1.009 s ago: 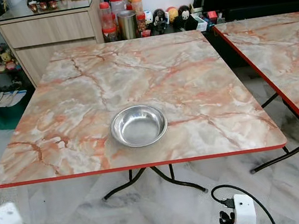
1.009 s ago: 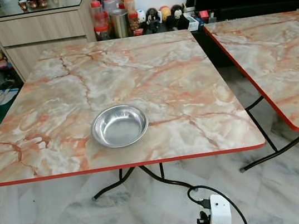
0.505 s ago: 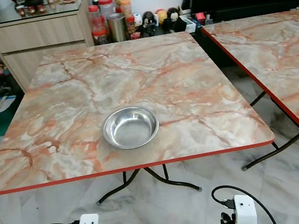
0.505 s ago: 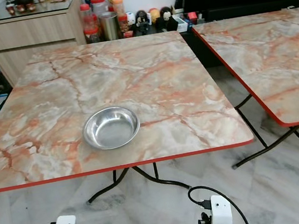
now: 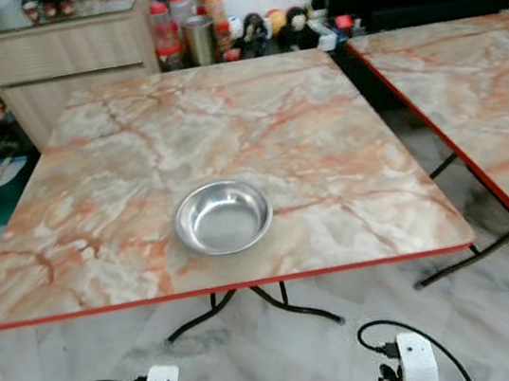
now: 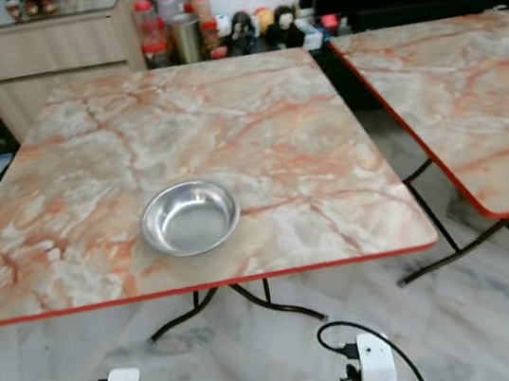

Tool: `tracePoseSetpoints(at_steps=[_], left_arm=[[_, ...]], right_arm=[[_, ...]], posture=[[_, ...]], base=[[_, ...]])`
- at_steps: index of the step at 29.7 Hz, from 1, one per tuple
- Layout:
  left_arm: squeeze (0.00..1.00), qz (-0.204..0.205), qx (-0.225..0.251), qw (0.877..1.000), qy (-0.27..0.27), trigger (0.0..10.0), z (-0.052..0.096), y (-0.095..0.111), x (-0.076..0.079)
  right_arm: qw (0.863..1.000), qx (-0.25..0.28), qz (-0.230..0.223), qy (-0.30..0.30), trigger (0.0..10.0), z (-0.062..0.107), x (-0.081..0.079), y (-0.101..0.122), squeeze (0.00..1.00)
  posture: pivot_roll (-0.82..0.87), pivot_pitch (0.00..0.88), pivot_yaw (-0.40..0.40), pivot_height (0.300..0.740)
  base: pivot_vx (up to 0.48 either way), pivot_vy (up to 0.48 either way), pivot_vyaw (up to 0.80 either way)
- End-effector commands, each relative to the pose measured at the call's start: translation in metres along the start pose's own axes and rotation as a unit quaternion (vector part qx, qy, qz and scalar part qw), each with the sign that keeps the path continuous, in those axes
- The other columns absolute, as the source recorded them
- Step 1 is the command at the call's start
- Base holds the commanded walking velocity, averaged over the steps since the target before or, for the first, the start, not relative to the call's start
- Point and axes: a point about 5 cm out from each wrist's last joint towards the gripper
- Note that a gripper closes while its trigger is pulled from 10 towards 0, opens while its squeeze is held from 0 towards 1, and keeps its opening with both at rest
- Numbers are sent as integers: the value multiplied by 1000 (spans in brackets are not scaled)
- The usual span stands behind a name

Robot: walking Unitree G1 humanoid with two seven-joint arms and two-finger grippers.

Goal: Setting the table

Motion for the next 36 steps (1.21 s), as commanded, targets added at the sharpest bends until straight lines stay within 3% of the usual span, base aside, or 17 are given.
tracePoseSetpoints(at_steps=[1, 22, 31, 36], left_arm=[[0, -1, -6, 1000, 1, 10000, 0, -2, -1], [0, 0, -3, 1000, 1, 10000, 0, 1, 0], [0, 10, -7, 1000, 5, 10000, 0, -3, 1], [0, 12, -7, 1000, 4, 10000, 0, -3, 2]], right_arm=[[1000, -5, -5, -5, 10000, 1, 3, -2, 0], [1000, -1, -8, 5, 10000, 0, -1, 1, 0], [1000, 3, 24, -3, 10000, 0, 4, 1, 0], [1000, -3, -7, 3, 10000, 0, 3, 1, 0]], posture=[[-38, 0, -12, 736], [-37, 0, -15, 736], [-43, 0, -22, 736], [-44, 0, -22, 736]], base=[[0, -326, 0], [0, -402, 0], [121, -406, 63], [329, -346, 114]])
Point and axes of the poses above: a point about 5 cm out from each wrist's last joint towards the gripper, its own z axis pointing back from the gripper into the wrist, its own y axis along the axis of the wrist's last joint, x = y × z, and after that the axes turned 10 degrees about -z, right-handed
